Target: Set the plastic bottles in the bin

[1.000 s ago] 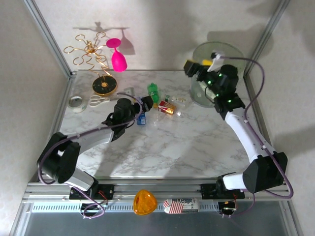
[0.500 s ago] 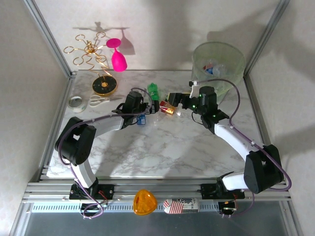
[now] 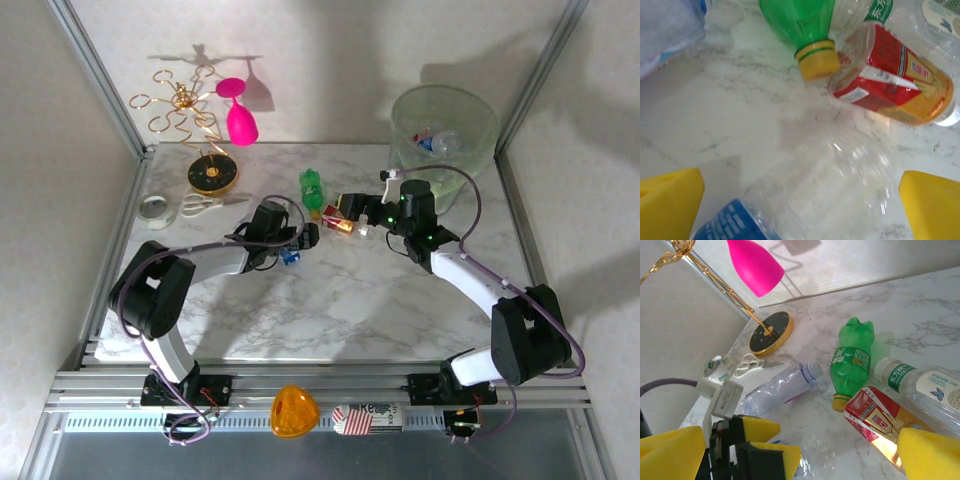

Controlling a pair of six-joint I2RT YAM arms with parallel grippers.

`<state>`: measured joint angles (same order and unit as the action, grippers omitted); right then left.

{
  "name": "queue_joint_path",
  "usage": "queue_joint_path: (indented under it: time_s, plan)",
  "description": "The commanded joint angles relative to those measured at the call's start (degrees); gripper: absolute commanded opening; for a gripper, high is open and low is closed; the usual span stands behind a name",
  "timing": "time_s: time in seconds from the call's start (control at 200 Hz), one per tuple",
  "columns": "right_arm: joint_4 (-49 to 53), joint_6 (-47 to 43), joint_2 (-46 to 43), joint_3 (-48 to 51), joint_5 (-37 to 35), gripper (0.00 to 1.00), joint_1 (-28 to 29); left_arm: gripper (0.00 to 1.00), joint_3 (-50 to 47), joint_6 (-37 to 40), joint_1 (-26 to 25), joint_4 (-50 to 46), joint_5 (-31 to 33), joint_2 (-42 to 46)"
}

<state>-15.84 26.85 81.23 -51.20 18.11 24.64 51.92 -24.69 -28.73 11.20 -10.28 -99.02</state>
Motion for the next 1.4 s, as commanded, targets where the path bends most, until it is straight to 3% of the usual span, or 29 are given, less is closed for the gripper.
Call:
queue_joint_path:
  time_s: [0.0, 0.22, 0.521, 0.871, 1.142, 1.392]
  plan:
    - [-1.79, 0.58, 0.76, -0.39, 0.85, 0.99, 0.45, 1.00, -2.15, -2.34, -0.74, -2.00, -2.04, 3.64]
    - [-1.98, 0.99, 1.25, -0.30, 0.78, 0.99, 0.42, 0.99, -4.03, -1.15, -2.63, -4.48, 0.97, 4.68]
    - [-1.31, 1.19, 1.31, -0.15, 0.20, 0.99, 0.44, 0.85, -1.16, 2.15, -5.08, -6.11, 4.33, -0.82]
    - [-1.02, 1.25, 1.22, -0.19, -0.03, 0.99, 0.45, 0.56, -0.39, 3.35, -6.78, -5.45, 5.92, -1.22]
    - [-4.13, 2.89, 0.86, -0.04, 5.01, 0.99, 0.42, 0.53, -7.53, 1.43, -6.95, 8.64, 4.34, 9.65]
    - [-13.51, 7.14, 1.71, 1.01, 17.48, 0.99, 0.41, 0.53, -13.86, -0.78, -7.73, 25.35, 1.15, 16.77]
